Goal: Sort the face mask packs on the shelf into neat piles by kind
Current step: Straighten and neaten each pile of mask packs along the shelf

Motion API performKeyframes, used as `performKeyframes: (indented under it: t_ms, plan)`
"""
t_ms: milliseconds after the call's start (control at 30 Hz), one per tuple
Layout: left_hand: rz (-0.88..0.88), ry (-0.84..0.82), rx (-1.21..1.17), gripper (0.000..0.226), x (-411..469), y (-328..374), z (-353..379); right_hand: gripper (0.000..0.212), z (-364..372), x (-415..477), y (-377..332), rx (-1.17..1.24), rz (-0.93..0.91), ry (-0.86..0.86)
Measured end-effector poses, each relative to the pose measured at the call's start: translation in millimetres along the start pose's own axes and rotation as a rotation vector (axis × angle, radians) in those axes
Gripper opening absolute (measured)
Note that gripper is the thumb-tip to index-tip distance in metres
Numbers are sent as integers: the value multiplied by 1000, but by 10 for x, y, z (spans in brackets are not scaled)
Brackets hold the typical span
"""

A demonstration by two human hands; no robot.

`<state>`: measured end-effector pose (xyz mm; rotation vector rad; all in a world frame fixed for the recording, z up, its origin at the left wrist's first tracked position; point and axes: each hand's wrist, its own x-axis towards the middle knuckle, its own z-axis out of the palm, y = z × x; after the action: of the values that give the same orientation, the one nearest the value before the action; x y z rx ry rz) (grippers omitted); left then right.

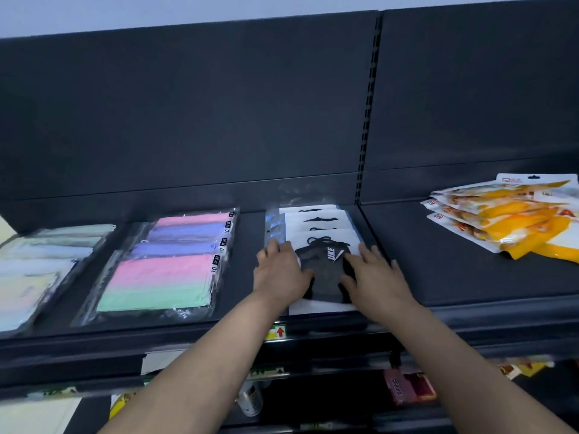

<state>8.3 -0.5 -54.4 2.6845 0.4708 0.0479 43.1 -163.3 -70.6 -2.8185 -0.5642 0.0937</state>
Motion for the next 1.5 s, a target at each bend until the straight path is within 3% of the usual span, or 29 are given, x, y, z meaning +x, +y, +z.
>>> performKeyframes:
  t_ms: [133, 233, 433, 600, 767, 867, 1000, 1167, 1367, 1500]
  plan:
    - [106, 58, 27, 37, 67, 127, -13, 46, -91, -56, 93, -96, -122, 71]
    - [153, 85, -66, 32, 163, 362, 73, 49, -231, -98, 349, -158, -115, 171]
    - [274, -2, -143, 43, 270, 1068, 306, 51, -506, -91, 1149, -184, 58, 244]
    - [299, -110, -328, 59, 486, 1822, 662, 75, -667, -50, 2034, -66, 307, 419]
    - [194, -131, -594, 68, 836, 2733, 1036, 88, -811, 110, 2913, -105, 332, 400]
    - [60, -57, -772, 81, 1136, 3249, 1160, 85, -931, 268, 3419, -105, 286, 246]
    - [-41, -217, -593, 56, 1411, 3572, 1303, 84, -1008, 411, 3839, -200, 167, 79]
    - [-71, -219, -492, 42, 1487, 3797, 1465, 84, -1184, 507, 4167, -128, 122, 36]
    - [-3, -257, -431, 77, 1438, 4419, 1680, 78, -1459, 533, 4730, -73, 209, -12]
    - [23, -361, -321, 101, 1444, 4467, 1542, 78, -1664, 493, 4750, 55, 214, 32]
